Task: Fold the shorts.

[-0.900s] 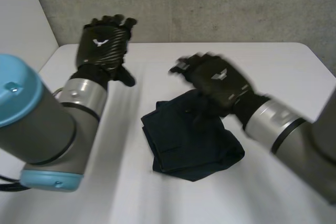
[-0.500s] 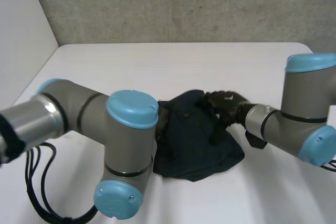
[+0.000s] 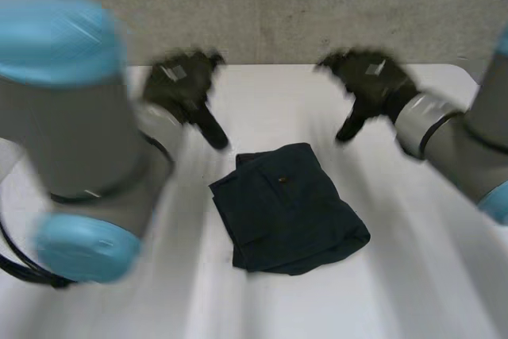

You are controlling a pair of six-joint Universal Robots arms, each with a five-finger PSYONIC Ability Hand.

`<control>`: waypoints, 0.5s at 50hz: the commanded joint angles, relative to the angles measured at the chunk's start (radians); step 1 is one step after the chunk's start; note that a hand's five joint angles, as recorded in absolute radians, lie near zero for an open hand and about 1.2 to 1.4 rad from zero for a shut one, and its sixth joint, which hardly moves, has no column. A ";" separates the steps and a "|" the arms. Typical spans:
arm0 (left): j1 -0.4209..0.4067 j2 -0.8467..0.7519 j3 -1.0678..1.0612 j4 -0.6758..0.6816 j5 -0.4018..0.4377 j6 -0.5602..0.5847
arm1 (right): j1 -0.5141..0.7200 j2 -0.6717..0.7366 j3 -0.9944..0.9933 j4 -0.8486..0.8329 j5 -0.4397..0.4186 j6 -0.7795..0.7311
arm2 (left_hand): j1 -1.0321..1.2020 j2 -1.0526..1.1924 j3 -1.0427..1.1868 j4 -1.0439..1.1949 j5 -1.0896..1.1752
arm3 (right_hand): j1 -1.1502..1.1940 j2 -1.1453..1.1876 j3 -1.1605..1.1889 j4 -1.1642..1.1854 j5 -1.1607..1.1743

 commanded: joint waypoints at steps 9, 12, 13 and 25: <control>0.313 0.335 0.008 -0.177 0.175 0.119 | -0.006 -0.210 -0.121 0.205 0.246 0.115 | 0.017 0.006 -0.006 0.003 -0.005 | 0.036 -0.013 -0.023 -0.063 -0.069; 0.321 0.341 -0.005 -0.181 0.181 0.119 | -0.008 -0.212 -0.107 0.204 0.250 0.109 | 0.017 0.006 -0.006 0.003 -0.005 | 0.036 -0.013 -0.023 -0.063 -0.069; 0.321 0.341 -0.012 -0.183 0.185 0.121 | -0.008 -0.212 -0.106 0.204 0.249 0.110 | 0.011 0.000 -0.012 -0.002 -0.011 | 0.036 -0.013 -0.023 -0.063 -0.069; 0.320 0.346 -0.023 -0.178 0.185 0.118 | -0.017 -0.218 -0.098 0.183 0.246 0.119 | -0.016 -0.027 -0.039 -0.030 -0.038 | 0.036 -0.013 -0.023 -0.063 -0.069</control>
